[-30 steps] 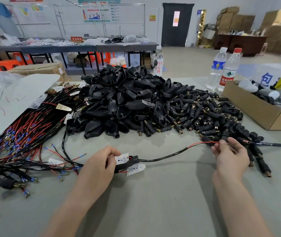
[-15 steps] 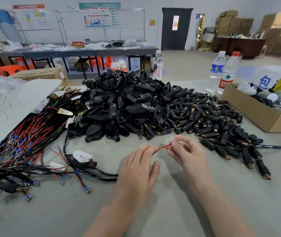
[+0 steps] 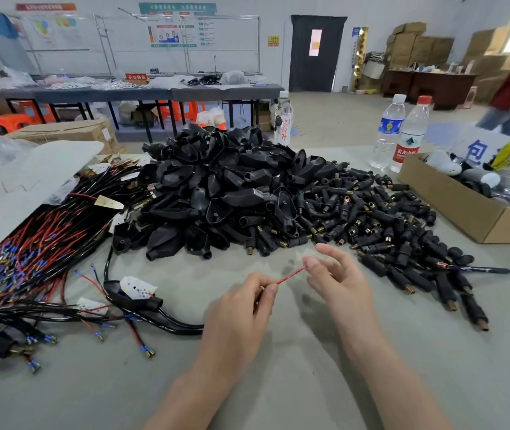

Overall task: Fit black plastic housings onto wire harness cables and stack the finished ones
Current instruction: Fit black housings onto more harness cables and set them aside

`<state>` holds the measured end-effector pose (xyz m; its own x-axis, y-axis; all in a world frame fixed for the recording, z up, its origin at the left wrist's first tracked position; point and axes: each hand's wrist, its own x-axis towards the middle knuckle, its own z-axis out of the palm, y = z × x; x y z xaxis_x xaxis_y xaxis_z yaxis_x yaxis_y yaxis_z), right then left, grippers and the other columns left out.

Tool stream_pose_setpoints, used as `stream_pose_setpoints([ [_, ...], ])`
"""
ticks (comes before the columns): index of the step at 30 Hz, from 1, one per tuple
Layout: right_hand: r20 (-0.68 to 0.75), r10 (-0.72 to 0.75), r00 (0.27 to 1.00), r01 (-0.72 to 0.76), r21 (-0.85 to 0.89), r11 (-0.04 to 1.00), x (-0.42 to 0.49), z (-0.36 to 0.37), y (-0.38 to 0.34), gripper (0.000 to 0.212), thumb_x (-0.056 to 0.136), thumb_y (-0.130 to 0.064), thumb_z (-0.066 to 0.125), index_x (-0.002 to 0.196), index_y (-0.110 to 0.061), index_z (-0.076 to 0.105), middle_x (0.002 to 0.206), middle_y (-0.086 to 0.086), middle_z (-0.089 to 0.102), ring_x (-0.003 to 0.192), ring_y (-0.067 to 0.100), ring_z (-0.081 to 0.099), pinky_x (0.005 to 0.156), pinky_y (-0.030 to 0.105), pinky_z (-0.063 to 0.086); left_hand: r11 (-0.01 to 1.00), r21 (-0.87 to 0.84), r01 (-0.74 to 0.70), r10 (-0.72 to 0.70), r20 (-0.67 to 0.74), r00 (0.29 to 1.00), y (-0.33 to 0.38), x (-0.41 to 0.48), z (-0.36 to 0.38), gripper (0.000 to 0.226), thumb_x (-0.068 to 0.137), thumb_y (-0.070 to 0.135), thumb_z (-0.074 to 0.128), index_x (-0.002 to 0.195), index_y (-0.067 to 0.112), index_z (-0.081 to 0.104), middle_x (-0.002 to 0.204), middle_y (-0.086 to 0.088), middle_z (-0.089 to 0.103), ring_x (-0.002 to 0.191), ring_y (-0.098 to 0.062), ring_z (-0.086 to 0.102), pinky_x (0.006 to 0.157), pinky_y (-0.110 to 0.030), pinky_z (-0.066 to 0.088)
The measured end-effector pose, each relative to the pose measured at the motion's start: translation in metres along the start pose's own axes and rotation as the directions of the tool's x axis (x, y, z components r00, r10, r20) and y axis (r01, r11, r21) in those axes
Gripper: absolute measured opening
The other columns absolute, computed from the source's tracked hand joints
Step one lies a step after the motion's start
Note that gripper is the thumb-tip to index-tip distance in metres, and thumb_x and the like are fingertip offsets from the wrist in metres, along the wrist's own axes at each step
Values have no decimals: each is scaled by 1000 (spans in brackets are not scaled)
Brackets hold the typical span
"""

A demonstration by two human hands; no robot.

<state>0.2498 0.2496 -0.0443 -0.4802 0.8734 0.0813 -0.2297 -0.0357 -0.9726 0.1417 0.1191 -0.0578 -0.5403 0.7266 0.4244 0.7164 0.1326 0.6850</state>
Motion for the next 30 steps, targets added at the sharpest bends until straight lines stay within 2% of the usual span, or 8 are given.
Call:
stream_pose_setpoints([
  [3,-20,-83,996,79,-130,988,6,3,7,20,95,-33,65,115,-33,64,100,-17,70,93,-4,63,66,9,48,983,-161,89,-91,-7,996,-3,2,1,13,103,35,50,90,34,55,66,9,60,59,-11,57,64,-49,52],
  [6,-85,-196,977,159,-320,934,20,3,13,25,97,-35,62,122,-31,61,112,-17,66,102,-4,59,85,16,47,949,-272,159,-171,-23,985,-2,5,-1,18,103,35,48,86,34,54,60,7,57,49,-14,57,57,-47,54],
  [9,-106,-339,935,153,-741,654,41,2,22,33,98,-22,56,130,-25,56,129,-2,56,120,16,47,96,27,34,936,-308,172,-190,-29,981,-1,5,-2,22,104,37,45,83,33,51,57,5,54,44,-13,55,53,-44,51],
  [14,-56,-244,968,32,-939,342,73,7,17,54,99,-32,53,150,-21,38,157,14,31,138,36,35,111,46,33,935,-303,182,-198,-22,980,0,6,-1,21,104,38,44,84,32,49,57,5,56,46,-13,56,56,-44,51],
  [17,-3,-194,981,35,-980,194,86,9,15,55,100,-35,53,150,-20,37,156,18,25,134,41,33,108,48,35,933,-311,183,-200,-22,980,-2,7,0,20,103,38,44,85,30,49,58,5,57,46,-13,56,58,-47,52],
  [21,20,-237,971,55,-988,142,89,9,15,36,99,-27,57,133,-14,54,147,17,31,122,40,39,102,44,40,944,-282,170,-185,-29,982,-3,7,-1,20,103,40,43,86,31,49,60,5,58,48,-15,55,60,-50,52],
  [25,131,-258,957,163,-981,104,85,-2,13,28,97,-9,56,124,-7,59,136,15,41,111,36,46,98,39,40,951,-262,161,-175,-30,984,-4,6,-1,21,103,42,43,87,30,49,60,5,58,50,-17,56,59,-53,51],
  [30,193,-214,957,228,-962,149,69,-14,6,28,97,-7,54,124,-7,59,121,13,53,107,33,49,94,37,37,952,-259,161,-174,-31,984,-3,4,-2,23,102,46,42,88,30,50,62,6,60,51,-16,57,61,-53,52],
])
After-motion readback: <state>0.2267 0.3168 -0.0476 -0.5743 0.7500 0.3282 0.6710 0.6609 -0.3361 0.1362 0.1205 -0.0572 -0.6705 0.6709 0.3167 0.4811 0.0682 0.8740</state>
